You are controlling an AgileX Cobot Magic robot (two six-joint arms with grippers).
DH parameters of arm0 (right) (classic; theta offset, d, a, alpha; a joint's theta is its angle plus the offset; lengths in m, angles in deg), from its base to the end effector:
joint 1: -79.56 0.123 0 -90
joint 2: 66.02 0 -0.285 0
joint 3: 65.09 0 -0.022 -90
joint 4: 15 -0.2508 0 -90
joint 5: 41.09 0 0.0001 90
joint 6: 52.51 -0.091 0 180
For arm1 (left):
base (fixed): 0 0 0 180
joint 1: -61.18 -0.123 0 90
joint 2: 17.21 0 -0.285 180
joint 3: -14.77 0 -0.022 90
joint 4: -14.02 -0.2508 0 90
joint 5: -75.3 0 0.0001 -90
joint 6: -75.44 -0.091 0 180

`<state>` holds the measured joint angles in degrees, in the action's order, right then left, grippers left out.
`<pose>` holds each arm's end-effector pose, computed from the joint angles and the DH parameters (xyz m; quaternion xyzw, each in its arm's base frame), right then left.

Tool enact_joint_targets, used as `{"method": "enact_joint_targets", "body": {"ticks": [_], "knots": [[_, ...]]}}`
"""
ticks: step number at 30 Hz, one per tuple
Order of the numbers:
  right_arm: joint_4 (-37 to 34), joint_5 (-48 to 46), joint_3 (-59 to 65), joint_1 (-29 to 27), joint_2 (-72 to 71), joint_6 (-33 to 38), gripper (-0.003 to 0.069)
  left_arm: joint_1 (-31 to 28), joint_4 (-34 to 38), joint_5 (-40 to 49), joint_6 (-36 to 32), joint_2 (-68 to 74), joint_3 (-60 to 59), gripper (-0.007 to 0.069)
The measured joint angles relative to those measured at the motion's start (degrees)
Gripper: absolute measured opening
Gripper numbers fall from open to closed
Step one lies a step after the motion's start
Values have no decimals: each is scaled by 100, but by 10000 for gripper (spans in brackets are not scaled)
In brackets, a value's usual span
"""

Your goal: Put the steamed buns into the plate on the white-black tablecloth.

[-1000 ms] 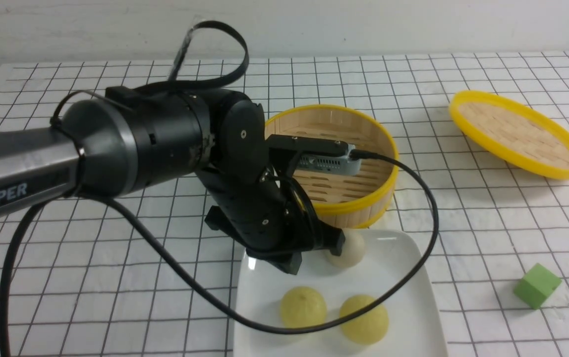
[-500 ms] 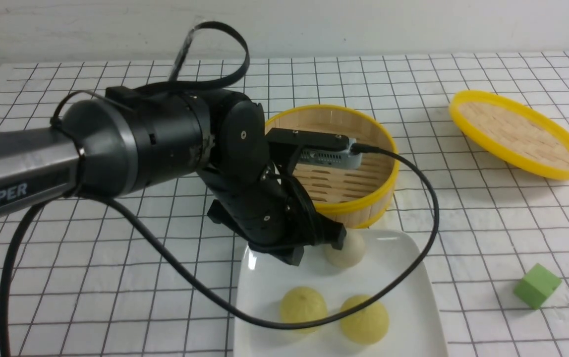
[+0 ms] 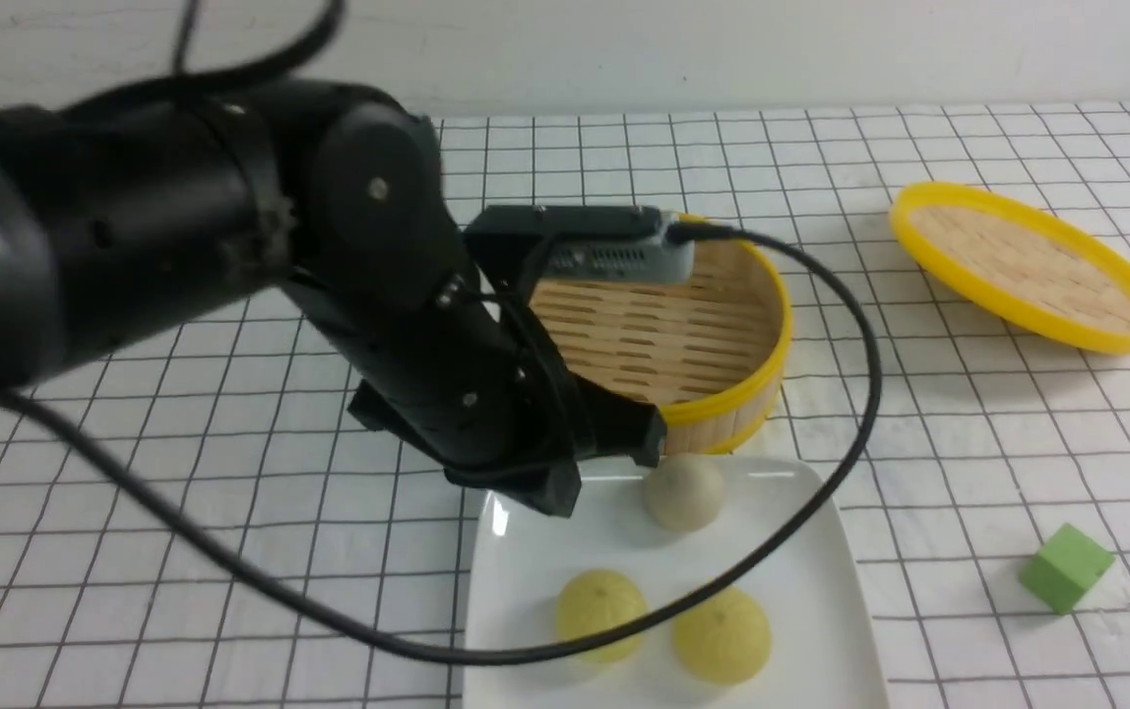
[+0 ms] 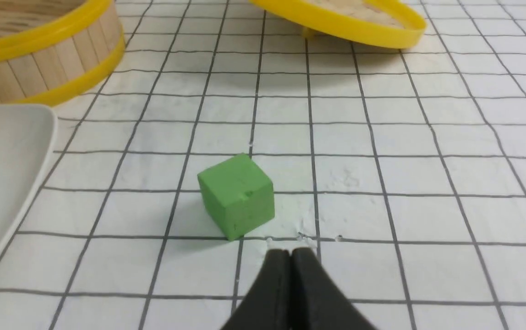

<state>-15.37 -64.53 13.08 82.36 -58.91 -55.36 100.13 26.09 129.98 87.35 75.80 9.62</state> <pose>0.0514 0.0027 0.1715 0.0020 0.8127 0.0315 0.5818 0.2298 -0.2057 0.3144 0.1881 0.9490 -0.1885 0.1689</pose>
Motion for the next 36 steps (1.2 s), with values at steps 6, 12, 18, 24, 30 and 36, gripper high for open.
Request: {"method": "enact_joint_targets", "body": {"ticks": [6,12,18,24,30,36], "knots": [[4,7,0,0,0,0,8,0,-433,519,114,-1489,0,12],[4,7,0,0,0,0,12,0,-1404,1207,648,-2933,-377,14],[4,7,0,0,0,0,19,0,-1544,523,1217,-4521,-2347,16],[37,7,0,0,0,0,26,0,-1427,-2043,1558,-5815,-4702,16],[37,7,0,0,0,0,36,0,-1317,-4669,2054,-6119,-6293,20],[37,7,0,0,0,0,45,0,-1317,-5468,2209,-6119,-6902,27]]}}
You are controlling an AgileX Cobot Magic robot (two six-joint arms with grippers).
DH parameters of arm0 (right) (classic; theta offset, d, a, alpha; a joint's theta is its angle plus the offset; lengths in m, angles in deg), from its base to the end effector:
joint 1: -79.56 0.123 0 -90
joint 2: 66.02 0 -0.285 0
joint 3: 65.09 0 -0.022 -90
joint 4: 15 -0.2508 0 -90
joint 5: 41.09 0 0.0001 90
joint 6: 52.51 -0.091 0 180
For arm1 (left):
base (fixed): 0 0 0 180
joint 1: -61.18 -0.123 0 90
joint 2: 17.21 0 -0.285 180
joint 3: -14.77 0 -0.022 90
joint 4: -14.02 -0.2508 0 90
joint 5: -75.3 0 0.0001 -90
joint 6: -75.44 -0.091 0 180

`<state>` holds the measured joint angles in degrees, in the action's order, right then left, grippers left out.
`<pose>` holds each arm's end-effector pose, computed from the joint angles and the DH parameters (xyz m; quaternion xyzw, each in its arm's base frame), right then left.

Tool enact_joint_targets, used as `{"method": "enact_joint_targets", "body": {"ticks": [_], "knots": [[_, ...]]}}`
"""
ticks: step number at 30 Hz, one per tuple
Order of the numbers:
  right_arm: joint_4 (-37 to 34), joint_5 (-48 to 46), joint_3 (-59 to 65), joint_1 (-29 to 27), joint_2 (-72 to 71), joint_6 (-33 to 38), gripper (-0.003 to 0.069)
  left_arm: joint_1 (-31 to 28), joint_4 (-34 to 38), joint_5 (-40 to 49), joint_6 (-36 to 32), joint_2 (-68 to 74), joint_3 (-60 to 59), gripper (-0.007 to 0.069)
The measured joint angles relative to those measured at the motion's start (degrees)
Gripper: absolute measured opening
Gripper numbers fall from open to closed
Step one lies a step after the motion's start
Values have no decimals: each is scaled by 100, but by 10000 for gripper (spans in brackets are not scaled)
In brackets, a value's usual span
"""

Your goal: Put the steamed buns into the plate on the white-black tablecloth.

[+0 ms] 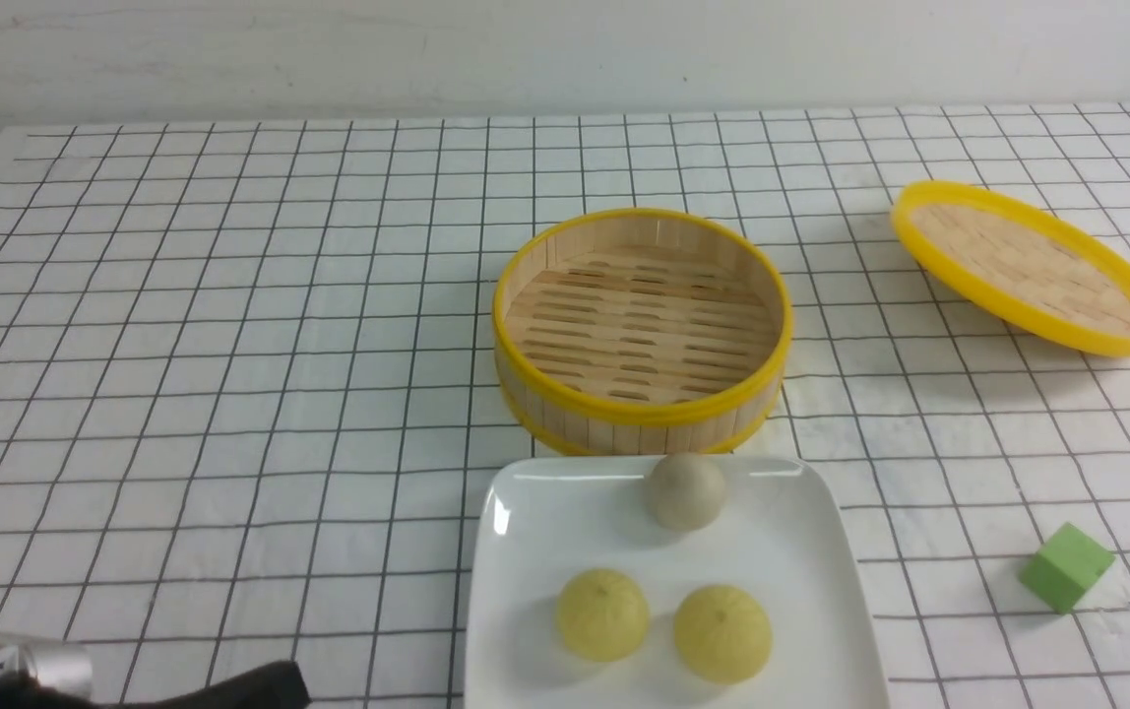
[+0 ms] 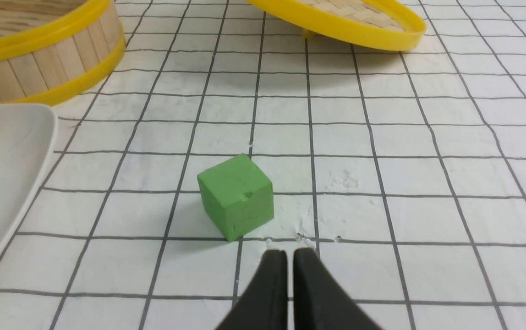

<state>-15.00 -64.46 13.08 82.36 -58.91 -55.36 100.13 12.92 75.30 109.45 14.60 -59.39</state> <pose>0.0515 0.0025 0.1716 0.0004 0.8123 0.0287 0.5825 0.0719 -0.0581 0.2002 0.0421 0.7974 -0.3533 0.4875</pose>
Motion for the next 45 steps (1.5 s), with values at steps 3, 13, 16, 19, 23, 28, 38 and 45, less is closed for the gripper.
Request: {"method": "enact_joint_targets", "body": {"ticks": [3,13,16,19,23,28,38,45], "knots": [[0,0,0,0,0,0,48,0,0,-66,2,0,-183,31],[0,0,0,0,0,0,61,0,11,-148,-4,0,-195,36],[0,0,0,0,0,0,64,0,-20,-148,-70,0,-195,36],[0,0,0,0,0,0,71,0,-118,-136,-359,-8,-195,39],[0,0,0,0,0,0,78,0,-128,49,-770,-301,-195,43],[0,0,0,0,0,0,81,-374,-151,584,-1195,-1033,-195,50],[0,0,0,0,0,0,92,-2552,-322,1391,-2021,-2156,-197,55],[0,0,0,0,0,0,99,-3704,-411,2050,-2041,-2467,-408,56]]}}
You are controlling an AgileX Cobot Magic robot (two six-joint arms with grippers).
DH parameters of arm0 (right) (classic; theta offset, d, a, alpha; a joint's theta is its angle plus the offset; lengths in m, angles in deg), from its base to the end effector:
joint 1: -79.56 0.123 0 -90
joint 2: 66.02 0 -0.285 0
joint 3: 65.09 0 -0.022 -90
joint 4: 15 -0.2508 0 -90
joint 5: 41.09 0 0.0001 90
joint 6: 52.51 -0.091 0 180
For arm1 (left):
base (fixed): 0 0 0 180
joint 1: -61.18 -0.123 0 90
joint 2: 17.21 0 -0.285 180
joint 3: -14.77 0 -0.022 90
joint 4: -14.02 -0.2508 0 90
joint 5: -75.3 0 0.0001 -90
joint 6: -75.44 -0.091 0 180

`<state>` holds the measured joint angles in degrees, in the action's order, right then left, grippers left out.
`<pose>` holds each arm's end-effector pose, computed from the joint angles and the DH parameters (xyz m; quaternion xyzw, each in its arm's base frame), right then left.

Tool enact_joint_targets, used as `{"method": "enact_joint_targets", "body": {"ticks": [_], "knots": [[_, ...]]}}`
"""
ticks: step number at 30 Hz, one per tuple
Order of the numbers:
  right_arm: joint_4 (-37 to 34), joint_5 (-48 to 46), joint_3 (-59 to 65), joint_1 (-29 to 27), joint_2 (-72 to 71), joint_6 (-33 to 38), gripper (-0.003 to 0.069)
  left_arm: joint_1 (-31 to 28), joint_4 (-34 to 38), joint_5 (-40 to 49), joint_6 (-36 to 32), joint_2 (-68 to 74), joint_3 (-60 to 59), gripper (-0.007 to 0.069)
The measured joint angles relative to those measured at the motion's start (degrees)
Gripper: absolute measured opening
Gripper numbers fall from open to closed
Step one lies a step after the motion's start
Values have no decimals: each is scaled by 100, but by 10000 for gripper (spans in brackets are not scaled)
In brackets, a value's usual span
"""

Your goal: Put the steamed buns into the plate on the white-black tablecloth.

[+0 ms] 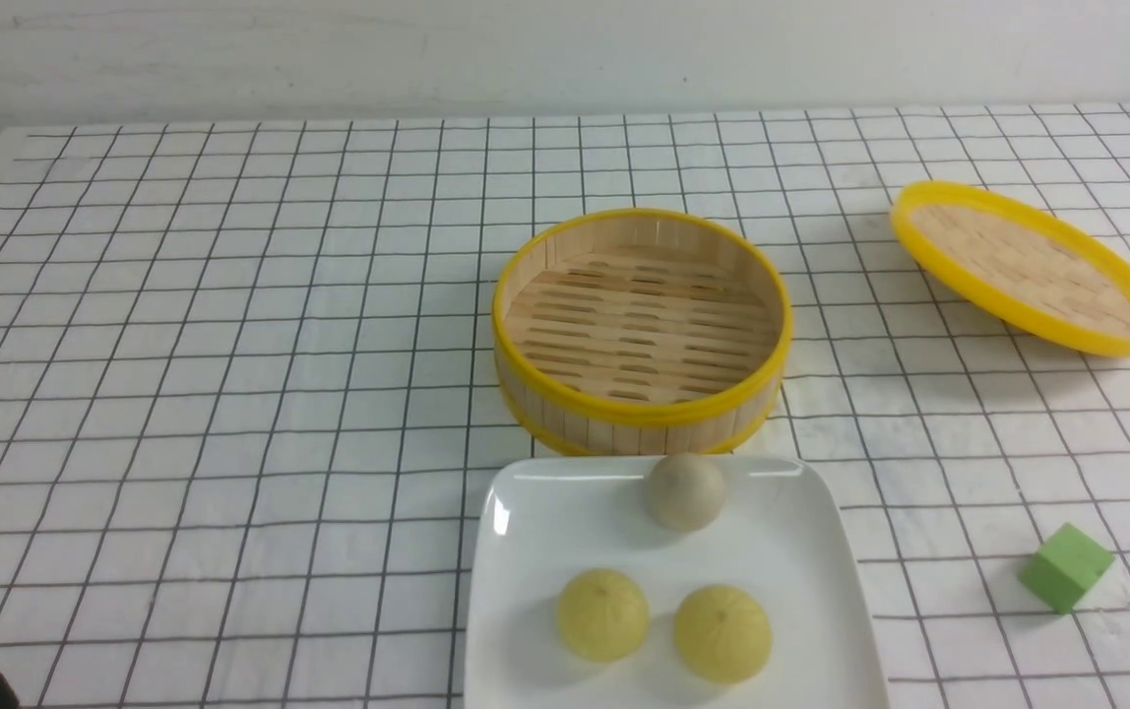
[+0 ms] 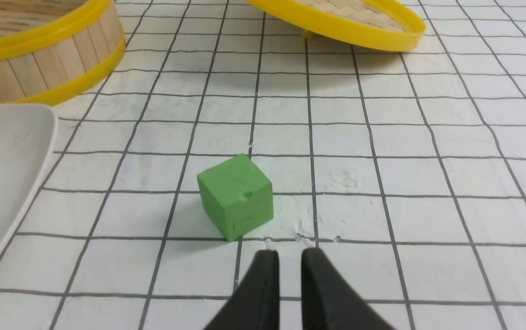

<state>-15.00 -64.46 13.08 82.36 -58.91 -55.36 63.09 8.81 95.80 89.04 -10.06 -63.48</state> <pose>0.0515 0.0025 0.1716 0.0004 0.8123 0.0287 0.5825 0.0530 0.0011 0.1756 -0.0569 0.7956 -0.0432 0.6016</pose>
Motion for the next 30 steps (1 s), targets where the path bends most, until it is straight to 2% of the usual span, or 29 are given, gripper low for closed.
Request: {"method": "enact_joint_targets", "body": {"ticks": [5,12,30], "knots": [[0,0,0,0,0,0,102,-33,-20,77,0,0,-40,63],[0,0,0,0,0,0,107,285,-77,102,-6,0,-40,73],[0,0,0,0,0,0,121,295,-174,131,-323,0,-30,91]]}}
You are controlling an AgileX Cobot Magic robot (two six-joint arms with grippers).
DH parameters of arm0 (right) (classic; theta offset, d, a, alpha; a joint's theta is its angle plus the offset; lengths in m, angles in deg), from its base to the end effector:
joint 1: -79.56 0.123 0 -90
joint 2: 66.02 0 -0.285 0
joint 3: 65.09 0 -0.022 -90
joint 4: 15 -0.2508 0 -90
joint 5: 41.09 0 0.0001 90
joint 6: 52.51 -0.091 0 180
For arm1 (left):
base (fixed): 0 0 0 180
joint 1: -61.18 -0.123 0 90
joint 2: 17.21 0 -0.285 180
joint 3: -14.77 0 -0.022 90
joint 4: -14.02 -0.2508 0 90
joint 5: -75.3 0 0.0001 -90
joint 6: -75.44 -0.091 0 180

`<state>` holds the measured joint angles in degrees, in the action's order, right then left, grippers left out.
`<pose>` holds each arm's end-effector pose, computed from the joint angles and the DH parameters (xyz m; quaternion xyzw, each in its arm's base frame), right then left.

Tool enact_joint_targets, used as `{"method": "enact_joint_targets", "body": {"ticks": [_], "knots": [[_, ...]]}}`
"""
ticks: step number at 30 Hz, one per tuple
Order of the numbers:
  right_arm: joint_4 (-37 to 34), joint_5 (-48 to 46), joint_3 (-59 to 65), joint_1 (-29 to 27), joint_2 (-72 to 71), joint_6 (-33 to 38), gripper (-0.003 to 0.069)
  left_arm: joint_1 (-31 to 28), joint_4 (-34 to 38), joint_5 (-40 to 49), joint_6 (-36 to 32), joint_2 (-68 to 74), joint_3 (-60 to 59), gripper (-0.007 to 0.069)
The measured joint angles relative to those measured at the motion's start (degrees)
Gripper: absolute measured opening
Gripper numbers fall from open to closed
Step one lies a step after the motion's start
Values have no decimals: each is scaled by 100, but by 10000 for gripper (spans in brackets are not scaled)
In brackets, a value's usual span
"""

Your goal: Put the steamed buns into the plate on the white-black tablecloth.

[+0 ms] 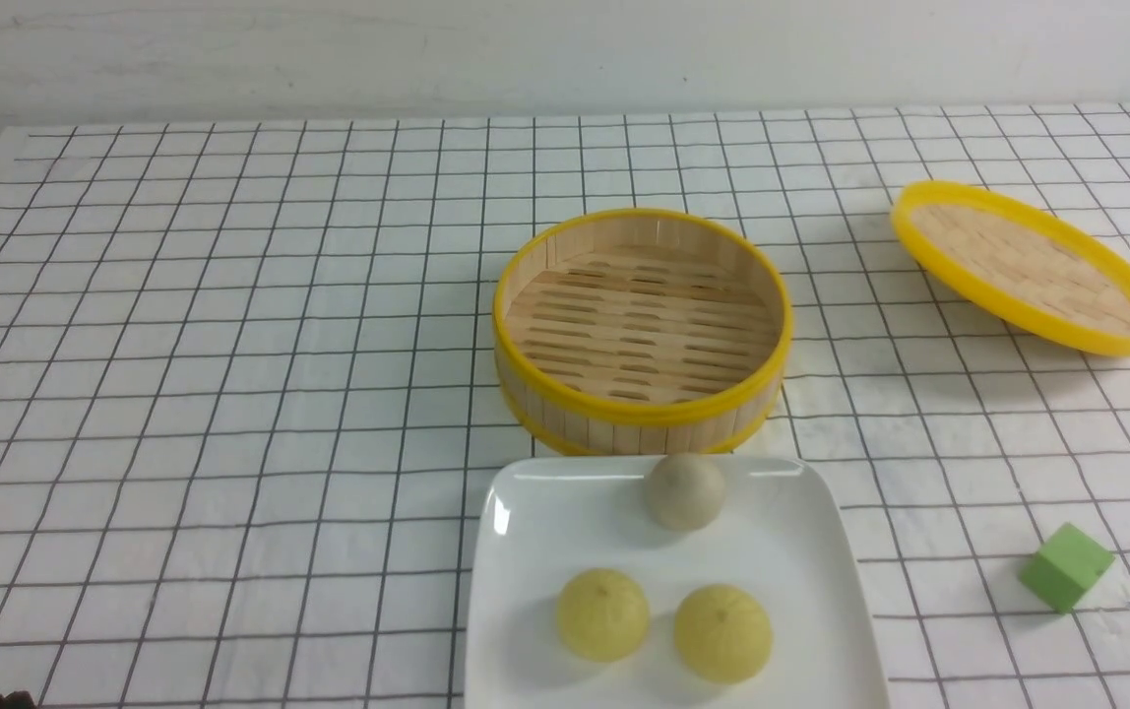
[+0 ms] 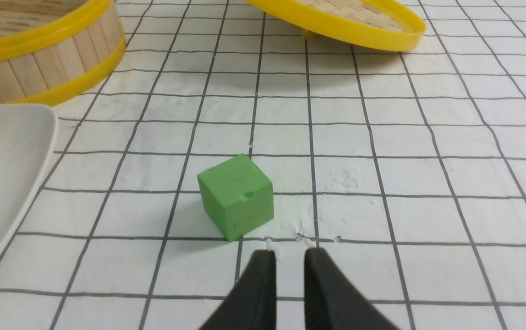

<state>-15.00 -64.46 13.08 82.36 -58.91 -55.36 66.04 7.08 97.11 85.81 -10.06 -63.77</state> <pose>0.0515 0.0025 0.1716 0.0004 0.8123 0.0287 0.5825 0.0526 -0.0004 0.1720 -0.0067 0.8056 -0.0273 0.5918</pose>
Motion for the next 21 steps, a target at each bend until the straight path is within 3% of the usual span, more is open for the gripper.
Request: {"method": "enact_joint_targets", "body": {"ticks": [21], "knots": [[0,0,0,0,0,0,136,0,-164,11,-19,0,0,112]]}}
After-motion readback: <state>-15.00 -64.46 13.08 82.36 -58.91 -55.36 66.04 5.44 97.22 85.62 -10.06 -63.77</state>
